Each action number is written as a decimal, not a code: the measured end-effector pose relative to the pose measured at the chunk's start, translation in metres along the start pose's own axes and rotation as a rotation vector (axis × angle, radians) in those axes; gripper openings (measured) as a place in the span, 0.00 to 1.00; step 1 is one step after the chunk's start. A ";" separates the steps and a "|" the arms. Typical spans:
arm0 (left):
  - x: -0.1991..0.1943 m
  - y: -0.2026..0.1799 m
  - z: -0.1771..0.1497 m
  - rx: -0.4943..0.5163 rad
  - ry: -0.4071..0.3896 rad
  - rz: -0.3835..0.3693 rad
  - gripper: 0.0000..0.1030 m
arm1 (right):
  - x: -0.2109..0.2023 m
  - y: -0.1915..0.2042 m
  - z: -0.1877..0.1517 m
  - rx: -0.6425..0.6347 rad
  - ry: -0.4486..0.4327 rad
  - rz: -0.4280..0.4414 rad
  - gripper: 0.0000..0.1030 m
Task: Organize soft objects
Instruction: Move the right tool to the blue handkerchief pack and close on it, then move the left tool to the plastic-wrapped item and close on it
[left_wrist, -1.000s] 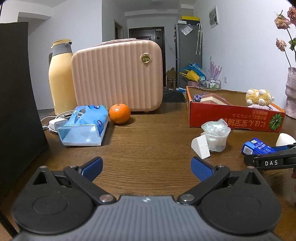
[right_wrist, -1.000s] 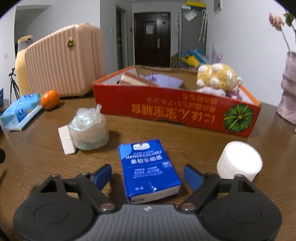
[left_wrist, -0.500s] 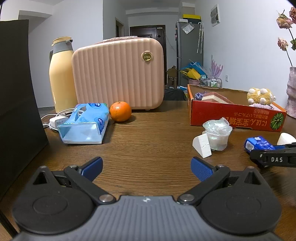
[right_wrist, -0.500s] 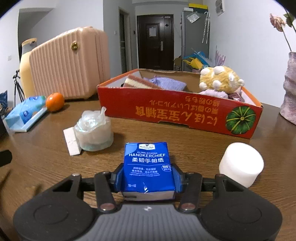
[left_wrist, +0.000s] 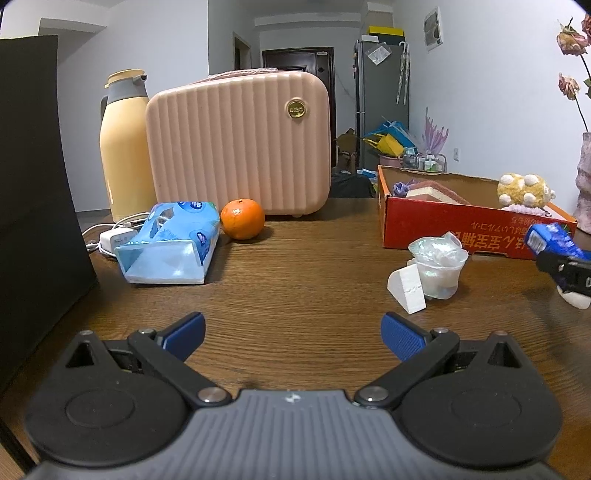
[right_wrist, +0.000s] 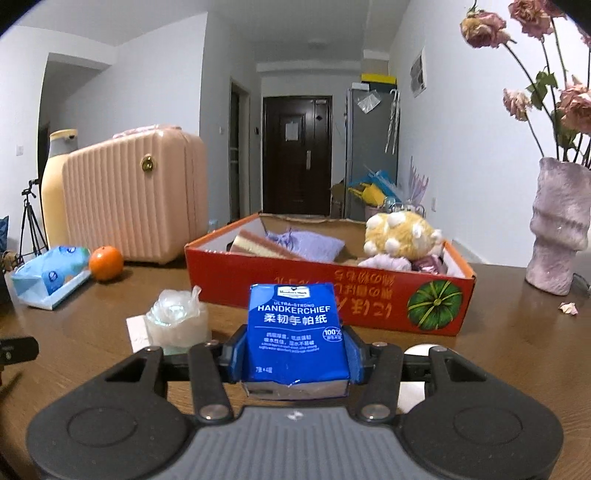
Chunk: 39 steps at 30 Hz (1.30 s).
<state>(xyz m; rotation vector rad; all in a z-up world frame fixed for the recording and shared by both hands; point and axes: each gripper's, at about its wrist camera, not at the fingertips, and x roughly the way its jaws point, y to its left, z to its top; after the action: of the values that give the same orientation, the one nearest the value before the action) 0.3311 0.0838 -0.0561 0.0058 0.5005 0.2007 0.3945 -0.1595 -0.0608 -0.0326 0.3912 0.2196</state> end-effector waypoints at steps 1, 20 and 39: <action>0.001 -0.001 0.000 0.003 0.000 0.002 1.00 | -0.001 -0.002 0.000 0.004 -0.006 -0.002 0.49; 0.021 -0.034 0.012 -0.016 -0.010 0.027 1.00 | -0.011 -0.047 0.001 0.049 -0.050 -0.049 0.49; 0.042 -0.080 0.024 0.034 -0.032 -0.023 1.00 | -0.011 -0.084 0.002 0.053 -0.063 -0.103 0.49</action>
<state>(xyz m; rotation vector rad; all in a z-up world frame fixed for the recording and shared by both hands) 0.3935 0.0145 -0.0589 0.0364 0.4718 0.1691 0.4032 -0.2440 -0.0557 0.0064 0.3310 0.1083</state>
